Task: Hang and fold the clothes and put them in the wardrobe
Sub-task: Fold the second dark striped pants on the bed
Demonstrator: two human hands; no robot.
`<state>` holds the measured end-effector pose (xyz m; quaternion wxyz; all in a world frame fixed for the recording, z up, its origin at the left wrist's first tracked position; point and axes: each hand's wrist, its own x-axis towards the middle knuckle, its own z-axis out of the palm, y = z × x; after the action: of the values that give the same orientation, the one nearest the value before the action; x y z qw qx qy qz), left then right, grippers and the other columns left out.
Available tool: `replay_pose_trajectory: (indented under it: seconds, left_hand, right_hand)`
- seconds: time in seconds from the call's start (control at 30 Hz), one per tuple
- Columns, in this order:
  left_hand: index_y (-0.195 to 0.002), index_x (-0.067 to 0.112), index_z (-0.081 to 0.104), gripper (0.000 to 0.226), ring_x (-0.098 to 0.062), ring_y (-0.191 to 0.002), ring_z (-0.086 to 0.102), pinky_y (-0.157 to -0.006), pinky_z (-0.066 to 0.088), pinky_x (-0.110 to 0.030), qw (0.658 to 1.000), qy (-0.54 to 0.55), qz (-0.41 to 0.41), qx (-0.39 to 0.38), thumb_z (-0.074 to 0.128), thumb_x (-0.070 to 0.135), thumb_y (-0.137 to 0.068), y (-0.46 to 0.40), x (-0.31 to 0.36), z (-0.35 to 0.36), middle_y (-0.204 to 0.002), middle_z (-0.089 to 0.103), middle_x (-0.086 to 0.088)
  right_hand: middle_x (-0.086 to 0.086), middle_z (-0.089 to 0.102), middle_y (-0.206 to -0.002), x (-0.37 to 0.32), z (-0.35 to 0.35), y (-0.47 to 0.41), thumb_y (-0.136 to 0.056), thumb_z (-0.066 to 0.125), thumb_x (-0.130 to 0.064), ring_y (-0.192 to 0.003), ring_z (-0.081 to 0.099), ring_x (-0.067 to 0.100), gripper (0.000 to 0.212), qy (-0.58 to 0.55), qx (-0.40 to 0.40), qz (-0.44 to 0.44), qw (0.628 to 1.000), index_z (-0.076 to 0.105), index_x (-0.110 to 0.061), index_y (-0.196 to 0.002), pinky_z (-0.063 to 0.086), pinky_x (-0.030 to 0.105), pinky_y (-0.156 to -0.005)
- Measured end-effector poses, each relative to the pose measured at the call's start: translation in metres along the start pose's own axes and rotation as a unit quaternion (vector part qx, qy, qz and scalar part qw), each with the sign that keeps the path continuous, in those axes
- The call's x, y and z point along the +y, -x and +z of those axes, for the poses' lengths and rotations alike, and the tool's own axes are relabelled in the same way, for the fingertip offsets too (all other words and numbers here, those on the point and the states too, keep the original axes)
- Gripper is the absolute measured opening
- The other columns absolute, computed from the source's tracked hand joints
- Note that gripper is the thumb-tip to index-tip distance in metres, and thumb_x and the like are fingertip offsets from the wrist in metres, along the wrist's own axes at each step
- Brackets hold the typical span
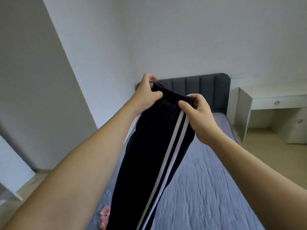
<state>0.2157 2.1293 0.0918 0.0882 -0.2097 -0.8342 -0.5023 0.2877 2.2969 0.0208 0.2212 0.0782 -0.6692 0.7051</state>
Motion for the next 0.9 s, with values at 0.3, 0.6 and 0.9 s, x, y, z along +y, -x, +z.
replay_pose_trajectory:
  seconds: [0.3,0.6,0.9]
  left_hand:
    - [-0.113,0.015,0.06,0.029,-0.027,-0.104,0.065,-0.091,0.053,-0.04,0.945,-0.1,-0.128,-0.284,0.06,0.001,-0.087,-0.049,-0.172,0.383,-0.108,0.068,-0.009]
    - [-0.11,0.011,0.06,0.025,-0.028,-0.103,0.062,-0.093,0.051,-0.041,0.889,-0.155,-0.1,-0.419,0.051,0.001,-0.089,0.014,-0.479,0.848,-0.109,0.066,-0.011]
    - [-0.131,0.015,0.051,0.037,-0.033,-0.119,0.052,-0.094,0.039,-0.04,0.936,-0.243,0.022,-0.253,0.037,0.036,-0.104,0.065,-0.645,1.025,-0.132,0.057,-0.012]
  right_hand:
    - [-0.018,0.061,-0.097,0.29,-0.251,0.058,-0.092,0.058,-0.043,-0.083,0.059,-0.01,0.009,0.076,0.167,0.205,0.961,0.052,-0.04,-0.098,0.045,0.02,-0.071]
    - [-0.014,0.059,-0.102,0.73,-0.502,0.18,-0.098,0.05,-0.034,-0.091,0.057,0.006,0.016,0.166,0.31,0.319,0.88,0.049,-0.028,-0.113,0.042,0.025,-0.072]
    - [0.011,0.056,-0.127,0.909,-0.572,0.204,-0.102,0.039,-0.028,-0.116,0.052,0.031,0.036,0.346,0.372,0.236,0.829,0.046,-0.011,-0.132,0.035,0.035,-0.088]
